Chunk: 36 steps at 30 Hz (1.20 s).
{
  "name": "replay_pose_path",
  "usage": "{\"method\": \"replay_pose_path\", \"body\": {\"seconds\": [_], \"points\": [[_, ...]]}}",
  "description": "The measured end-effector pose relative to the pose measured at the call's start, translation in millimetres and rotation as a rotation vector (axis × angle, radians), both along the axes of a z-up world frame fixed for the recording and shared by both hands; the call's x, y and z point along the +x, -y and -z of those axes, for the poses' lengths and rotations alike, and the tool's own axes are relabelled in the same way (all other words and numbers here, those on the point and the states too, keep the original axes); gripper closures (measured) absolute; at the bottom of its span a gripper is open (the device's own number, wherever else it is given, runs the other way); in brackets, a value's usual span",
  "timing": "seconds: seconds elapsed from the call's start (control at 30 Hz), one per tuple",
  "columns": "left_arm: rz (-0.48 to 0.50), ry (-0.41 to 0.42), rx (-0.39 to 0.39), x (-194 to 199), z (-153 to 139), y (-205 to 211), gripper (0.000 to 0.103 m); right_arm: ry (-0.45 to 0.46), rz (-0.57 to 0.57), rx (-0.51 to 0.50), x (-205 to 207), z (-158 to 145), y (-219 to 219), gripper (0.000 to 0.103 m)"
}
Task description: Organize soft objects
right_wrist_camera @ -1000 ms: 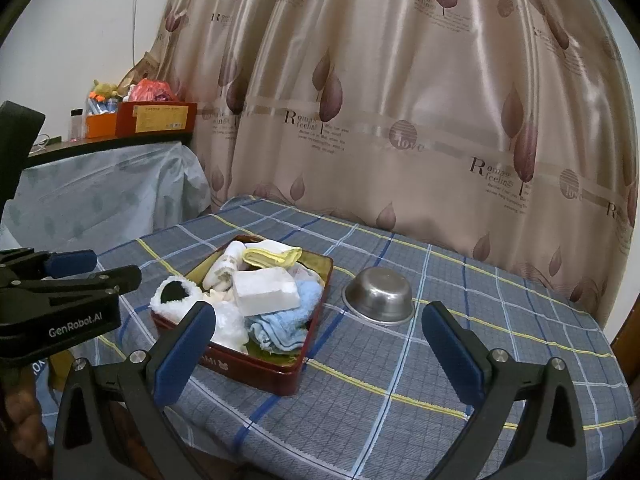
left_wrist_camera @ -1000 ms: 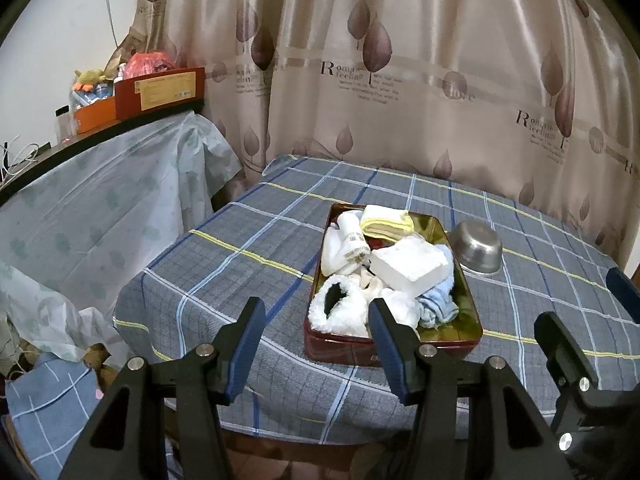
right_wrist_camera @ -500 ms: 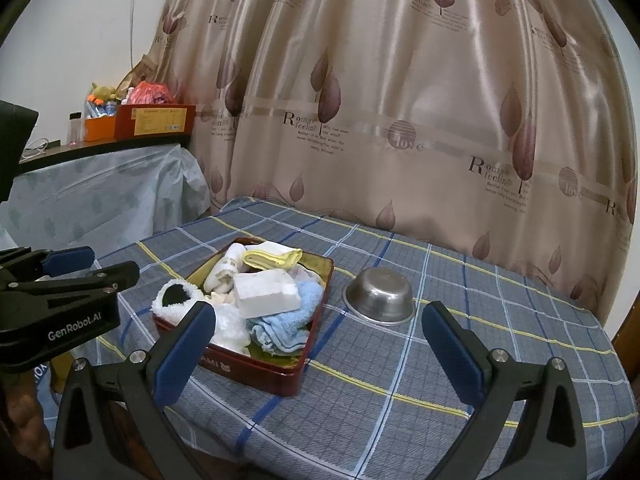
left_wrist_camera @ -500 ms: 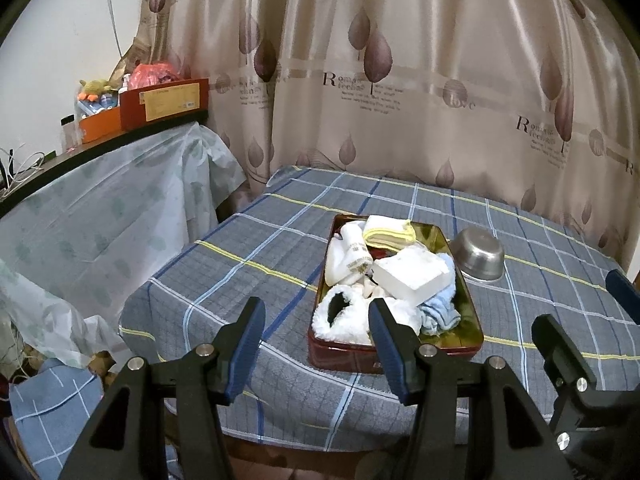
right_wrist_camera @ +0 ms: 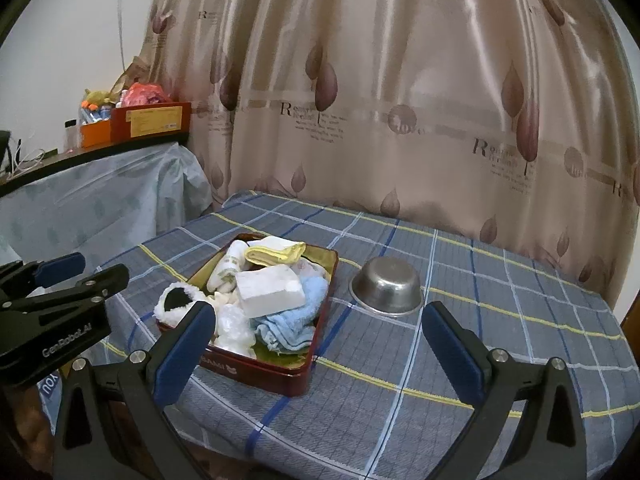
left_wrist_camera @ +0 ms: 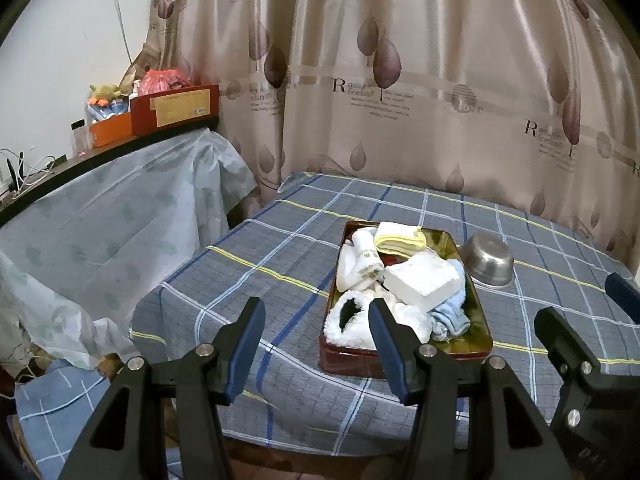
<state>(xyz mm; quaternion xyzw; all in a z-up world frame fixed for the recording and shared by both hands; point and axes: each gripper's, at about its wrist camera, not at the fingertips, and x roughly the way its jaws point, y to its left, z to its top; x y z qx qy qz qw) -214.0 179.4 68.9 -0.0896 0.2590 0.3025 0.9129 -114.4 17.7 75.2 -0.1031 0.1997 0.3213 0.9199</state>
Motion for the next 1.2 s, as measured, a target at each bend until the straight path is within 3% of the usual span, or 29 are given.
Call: {"method": "replay_pose_path", "body": {"seconds": [0.6, 0.97, 1.2], "points": [[-0.027, -0.020, 0.012, 1, 3, -3, 0.042, -0.065, 0.027, 0.009, 20, -1, 0, 0.000], [-0.022, -0.038, 0.007, 3, 5, -3, 0.041, -0.055, 0.022, 0.008, 19, -1, 0, 0.000], [0.018, -0.029, -0.021, 4, 7, -2, 0.024, -0.047, 0.017, 0.003, 16, -2, 0, 0.000]]}}
